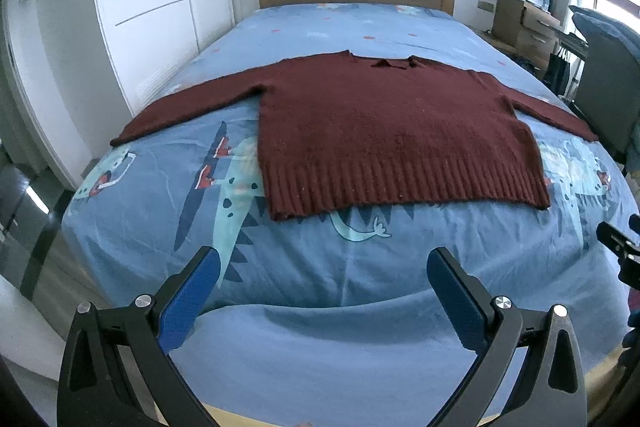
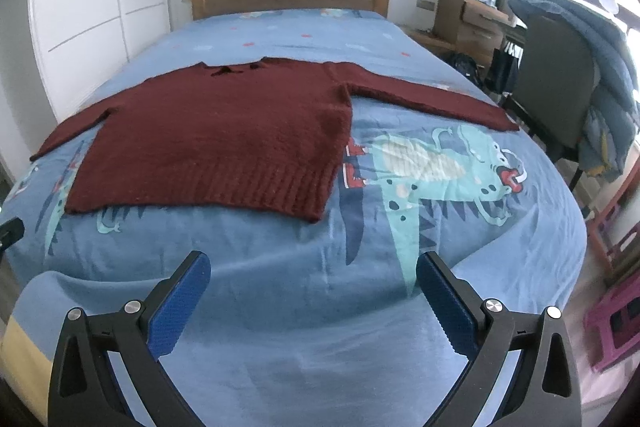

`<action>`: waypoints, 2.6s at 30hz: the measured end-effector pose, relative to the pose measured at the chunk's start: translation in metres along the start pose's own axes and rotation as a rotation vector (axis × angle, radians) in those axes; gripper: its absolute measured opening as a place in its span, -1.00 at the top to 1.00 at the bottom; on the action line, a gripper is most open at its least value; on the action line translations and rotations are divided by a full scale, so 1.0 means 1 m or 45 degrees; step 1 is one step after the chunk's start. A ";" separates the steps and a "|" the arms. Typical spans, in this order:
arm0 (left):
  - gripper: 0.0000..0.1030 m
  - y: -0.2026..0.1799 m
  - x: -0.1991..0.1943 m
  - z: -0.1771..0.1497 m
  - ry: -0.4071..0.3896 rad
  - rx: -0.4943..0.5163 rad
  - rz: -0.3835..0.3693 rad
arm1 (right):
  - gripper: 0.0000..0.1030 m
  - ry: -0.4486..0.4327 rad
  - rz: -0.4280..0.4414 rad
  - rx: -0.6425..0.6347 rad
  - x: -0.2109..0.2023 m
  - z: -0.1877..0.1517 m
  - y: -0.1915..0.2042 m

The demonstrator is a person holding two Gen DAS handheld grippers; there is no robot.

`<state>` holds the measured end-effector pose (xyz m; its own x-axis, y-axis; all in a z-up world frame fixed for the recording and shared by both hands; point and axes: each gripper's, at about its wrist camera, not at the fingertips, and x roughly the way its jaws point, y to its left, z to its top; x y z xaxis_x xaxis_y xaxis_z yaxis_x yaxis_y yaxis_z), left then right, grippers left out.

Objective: Fold small clothes

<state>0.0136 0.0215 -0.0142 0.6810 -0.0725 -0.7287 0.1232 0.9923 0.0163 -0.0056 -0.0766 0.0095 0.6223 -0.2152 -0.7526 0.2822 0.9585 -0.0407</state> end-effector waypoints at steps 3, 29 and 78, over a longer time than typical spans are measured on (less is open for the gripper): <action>-0.98 0.003 0.002 0.004 0.013 -0.009 -0.011 | -0.99 0.011 -0.001 0.009 0.004 0.002 -0.003; -0.98 0.050 0.030 0.063 0.071 -0.208 0.099 | -1.00 -0.001 -0.068 0.143 0.053 0.082 -0.051; -0.98 0.026 0.152 0.123 0.273 -0.198 0.227 | -0.10 -0.108 0.113 1.303 0.301 0.147 -0.385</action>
<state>0.2093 0.0234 -0.0404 0.5122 0.1105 -0.8517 -0.1078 0.9921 0.0638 0.1802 -0.5382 -0.1043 0.7095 -0.2016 -0.6752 0.6945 0.3621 0.6217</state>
